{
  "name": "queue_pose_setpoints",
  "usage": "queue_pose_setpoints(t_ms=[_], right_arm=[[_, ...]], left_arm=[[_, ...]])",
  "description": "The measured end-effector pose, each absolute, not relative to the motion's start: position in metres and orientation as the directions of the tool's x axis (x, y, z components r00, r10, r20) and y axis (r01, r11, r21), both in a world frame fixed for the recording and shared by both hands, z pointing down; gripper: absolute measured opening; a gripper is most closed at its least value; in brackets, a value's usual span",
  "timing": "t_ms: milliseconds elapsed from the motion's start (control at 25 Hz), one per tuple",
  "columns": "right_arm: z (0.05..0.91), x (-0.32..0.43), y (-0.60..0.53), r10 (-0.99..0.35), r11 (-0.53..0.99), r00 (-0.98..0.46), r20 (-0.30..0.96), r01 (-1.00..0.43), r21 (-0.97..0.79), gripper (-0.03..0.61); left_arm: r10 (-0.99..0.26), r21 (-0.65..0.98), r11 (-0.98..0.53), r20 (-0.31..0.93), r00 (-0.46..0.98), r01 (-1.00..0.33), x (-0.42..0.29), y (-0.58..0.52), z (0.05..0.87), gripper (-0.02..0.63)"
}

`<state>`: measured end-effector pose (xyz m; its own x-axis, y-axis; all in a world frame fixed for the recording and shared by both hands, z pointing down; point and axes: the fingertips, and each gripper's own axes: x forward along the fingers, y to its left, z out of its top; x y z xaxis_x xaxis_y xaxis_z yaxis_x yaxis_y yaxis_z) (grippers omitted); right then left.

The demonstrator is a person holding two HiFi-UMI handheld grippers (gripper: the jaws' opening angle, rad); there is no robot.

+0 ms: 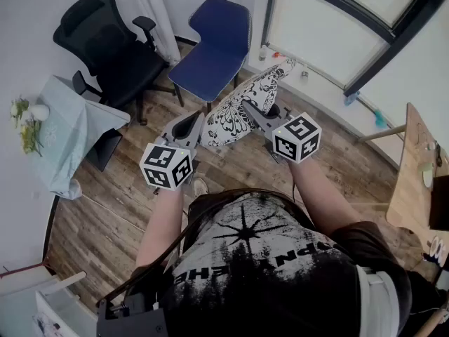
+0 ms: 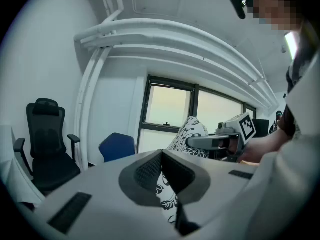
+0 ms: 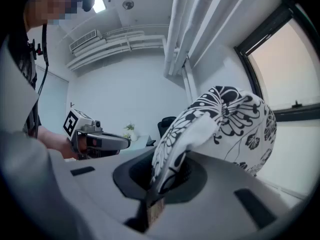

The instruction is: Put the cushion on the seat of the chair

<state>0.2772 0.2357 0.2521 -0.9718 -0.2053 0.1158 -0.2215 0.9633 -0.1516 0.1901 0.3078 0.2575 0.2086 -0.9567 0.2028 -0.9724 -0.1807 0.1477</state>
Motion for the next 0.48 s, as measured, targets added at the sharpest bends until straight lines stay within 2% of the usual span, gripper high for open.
queue_pose_setpoints(t_ms=[480], right_arm=[[0.265, 0.285, 0.245, -0.177, 0.964, -0.975, 0.132, -0.199, -0.176, 0.031]], left_arm=[[-0.953, 0.179, -0.158, 0.231, 0.198, -0.971, 0.198, 0.313, 0.267, 0.014]])
